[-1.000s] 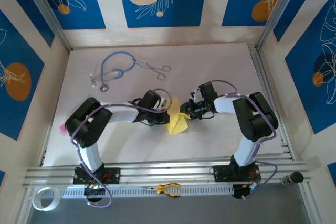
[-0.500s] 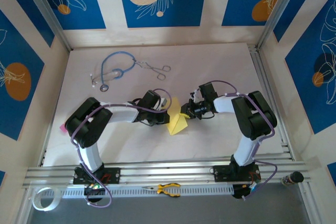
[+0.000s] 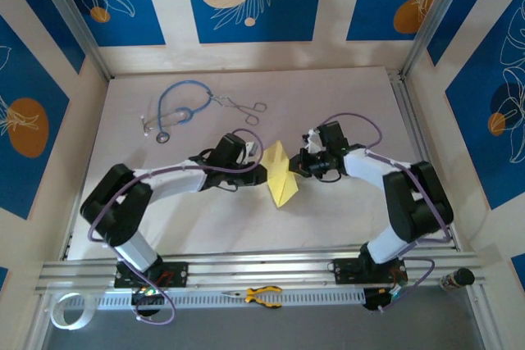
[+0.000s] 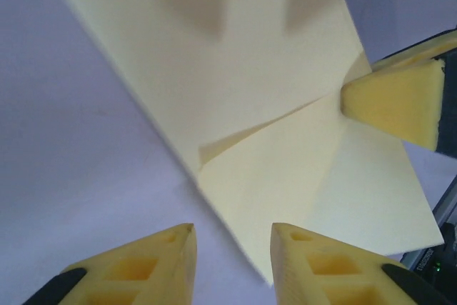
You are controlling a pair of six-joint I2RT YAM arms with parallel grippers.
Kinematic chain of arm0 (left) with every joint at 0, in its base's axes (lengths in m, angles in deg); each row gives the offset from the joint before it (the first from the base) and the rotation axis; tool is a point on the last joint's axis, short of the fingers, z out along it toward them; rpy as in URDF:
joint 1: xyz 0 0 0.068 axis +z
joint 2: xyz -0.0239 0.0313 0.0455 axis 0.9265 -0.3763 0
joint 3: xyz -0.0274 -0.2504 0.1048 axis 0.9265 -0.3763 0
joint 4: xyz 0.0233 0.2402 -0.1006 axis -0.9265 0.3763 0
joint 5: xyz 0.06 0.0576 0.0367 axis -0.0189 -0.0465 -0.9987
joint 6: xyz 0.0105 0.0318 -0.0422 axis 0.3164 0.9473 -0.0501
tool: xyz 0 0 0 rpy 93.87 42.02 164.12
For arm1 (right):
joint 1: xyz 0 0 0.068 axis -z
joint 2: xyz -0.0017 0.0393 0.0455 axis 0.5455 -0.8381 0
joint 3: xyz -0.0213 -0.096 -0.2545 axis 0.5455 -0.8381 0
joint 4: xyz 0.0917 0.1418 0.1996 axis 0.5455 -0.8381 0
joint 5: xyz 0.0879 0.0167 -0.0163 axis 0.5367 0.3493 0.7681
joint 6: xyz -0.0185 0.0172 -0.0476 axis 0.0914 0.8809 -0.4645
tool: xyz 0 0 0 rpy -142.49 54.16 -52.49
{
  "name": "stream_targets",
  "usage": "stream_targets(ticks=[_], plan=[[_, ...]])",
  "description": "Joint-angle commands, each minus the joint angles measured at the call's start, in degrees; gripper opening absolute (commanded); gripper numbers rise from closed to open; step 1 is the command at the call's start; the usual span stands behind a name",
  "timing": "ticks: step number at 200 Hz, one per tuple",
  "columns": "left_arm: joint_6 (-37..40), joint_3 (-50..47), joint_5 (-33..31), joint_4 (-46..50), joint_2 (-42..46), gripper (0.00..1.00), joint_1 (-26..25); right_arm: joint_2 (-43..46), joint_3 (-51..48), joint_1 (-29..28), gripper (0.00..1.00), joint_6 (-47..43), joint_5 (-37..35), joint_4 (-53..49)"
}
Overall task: Fold a paper plane with a square sheet of paper (pick it up from the middle)
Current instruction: Turn over the paper at the center of the table.
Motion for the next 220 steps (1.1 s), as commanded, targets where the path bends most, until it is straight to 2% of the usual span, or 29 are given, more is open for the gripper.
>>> stream_targets(ticks=[1, 25, 50, 76, 96, 116, 169, 194, 220], plan=[[1.37, -1.43, -6.09, 3.06, 3.71, 0.36, 0.99, 5.32, 4.79, -0.77, 0.06, -8.65, -14.75, -13.77], [0.93, -2.19, -7.14, 2.46, 6.37, 0.42, 2.95, 7.54, 9.92, -3.85, 0.06, -14.95, -26.98, -21.8], [0.48, -3.58, -8.47, 1.13, 8.71, 0.44, 4.3, 4.33, 17.31, -7.56, 0.06, -18.23, -39.37, -31.1], [0.54, -4.8, -9.14, 1.82, 10.12, 0.44, 5.45, 0.45, 22.29, -11.55, 0.04, -16.11, -55.31, -37.32], [-0.15, -6.39, -11.46, 2.57, 12.12, 0.44, 6.06, -1.77, 23.26, -14.45, 0.03, -14.27, -60.93, -37.99], [-1.16, -8.15, -13.87, 2.83, 14.74, 0.44, 6.71, -4.26, 23.66, -17.67, 0.04, -12.53, -62.96, -37.73], [-2.89, -9.89, -21.82, 9.08, 21.02, 0.46, 8.32, -16.0, 27.26, -25.55, 0.04, -7.69, -61.66, -39.19], [-4.32, -11.18, -24.98, 10.56, 24.42, 0.48, 8.9, -21.16, 30.31, -28.8, 0.06, -5.67, -59.1, -39.94], [-4.53, -11.59, -26.03, 11.67, 25.87, 0.49, 9.18, -24.57, 32.71, -30.7, 0.09, -4.95, -52.86, -38.44]])
